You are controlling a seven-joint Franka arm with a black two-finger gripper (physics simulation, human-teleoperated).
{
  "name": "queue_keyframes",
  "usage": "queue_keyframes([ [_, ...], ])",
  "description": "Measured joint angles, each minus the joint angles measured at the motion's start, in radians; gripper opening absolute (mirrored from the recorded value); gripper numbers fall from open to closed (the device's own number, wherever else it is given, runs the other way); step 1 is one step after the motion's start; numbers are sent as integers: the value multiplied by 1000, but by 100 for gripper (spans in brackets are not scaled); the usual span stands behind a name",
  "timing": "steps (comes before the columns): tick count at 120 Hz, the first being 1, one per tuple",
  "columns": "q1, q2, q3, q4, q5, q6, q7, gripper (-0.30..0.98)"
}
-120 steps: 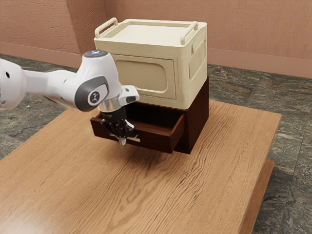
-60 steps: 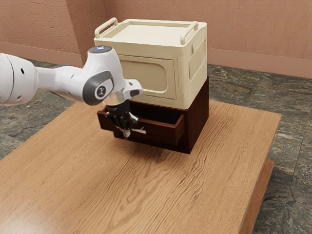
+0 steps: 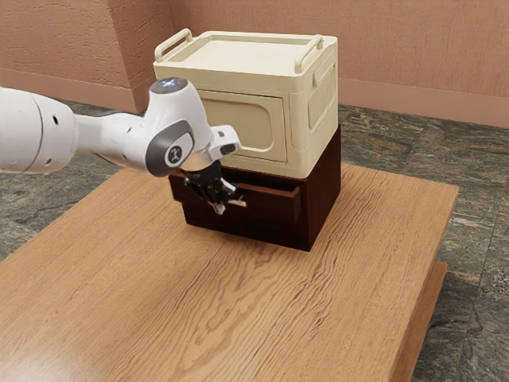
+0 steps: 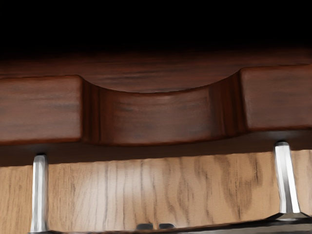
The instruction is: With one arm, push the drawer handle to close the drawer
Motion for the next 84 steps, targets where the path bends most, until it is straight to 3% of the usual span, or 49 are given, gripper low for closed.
queue_keyframes([
  [84, -11, 79, 0, 86, -2, 91, 22, -10],
])
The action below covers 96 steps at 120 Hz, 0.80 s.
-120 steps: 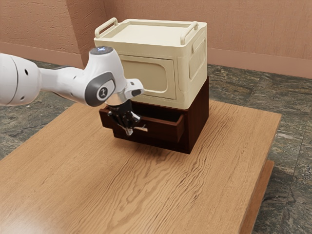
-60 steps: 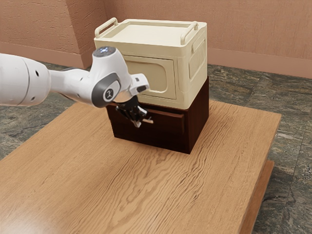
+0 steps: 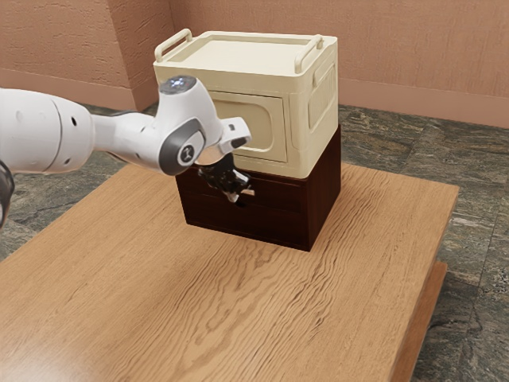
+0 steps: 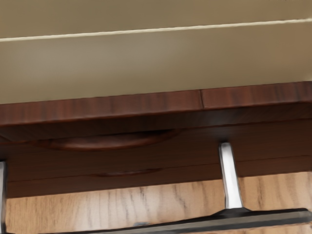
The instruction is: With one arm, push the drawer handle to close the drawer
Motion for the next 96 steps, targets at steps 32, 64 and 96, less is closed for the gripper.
queue_keyframes([
  [32, -11, -168, 4, -148, -18, -18, -7, -10],
  [64, -105, -575, -13, -86, -23, -460, -66, 25],
  [96, -115, -590, 39, 335, 24, -920, -75, 54],
])
